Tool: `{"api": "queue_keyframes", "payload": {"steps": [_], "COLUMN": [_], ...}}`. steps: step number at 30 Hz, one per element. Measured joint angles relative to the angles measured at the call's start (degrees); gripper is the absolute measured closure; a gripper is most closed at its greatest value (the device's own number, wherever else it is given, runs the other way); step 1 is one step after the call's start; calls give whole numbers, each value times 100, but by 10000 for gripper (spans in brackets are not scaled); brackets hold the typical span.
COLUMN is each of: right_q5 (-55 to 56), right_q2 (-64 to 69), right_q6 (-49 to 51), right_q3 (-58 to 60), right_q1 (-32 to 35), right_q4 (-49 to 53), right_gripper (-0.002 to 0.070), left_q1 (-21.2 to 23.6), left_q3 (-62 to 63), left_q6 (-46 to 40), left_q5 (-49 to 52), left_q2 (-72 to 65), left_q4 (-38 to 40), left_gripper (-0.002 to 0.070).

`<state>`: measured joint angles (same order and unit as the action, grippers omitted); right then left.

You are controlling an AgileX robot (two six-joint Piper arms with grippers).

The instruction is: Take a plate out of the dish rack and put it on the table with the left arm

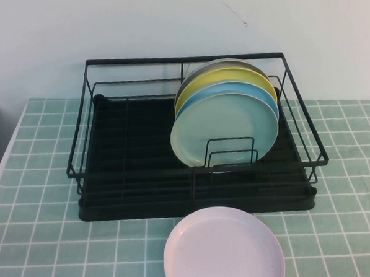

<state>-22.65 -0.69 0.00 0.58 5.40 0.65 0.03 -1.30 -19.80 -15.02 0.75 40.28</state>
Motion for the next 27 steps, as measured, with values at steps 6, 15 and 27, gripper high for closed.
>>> {"api": "queue_keyframes", "payload": {"steps": [6,15,27], "right_q5": [0,0,0], "right_q2": [0,0,0], "right_q6": [0,0,0], "right_q3": [0,0,0], "right_q1": [0,0,0], "right_q4": [0,0,0], "right_gripper": [678,678,678], "left_q1": [0,0,0], "left_q3": [0,87,2948], "left_q6": [-614,631,868], "left_q5": [-102,-2032,283], "left_q2": [0,9,-1151], "left_q4": [9,-497,-2756], "left_gripper": [678,678,678]}}
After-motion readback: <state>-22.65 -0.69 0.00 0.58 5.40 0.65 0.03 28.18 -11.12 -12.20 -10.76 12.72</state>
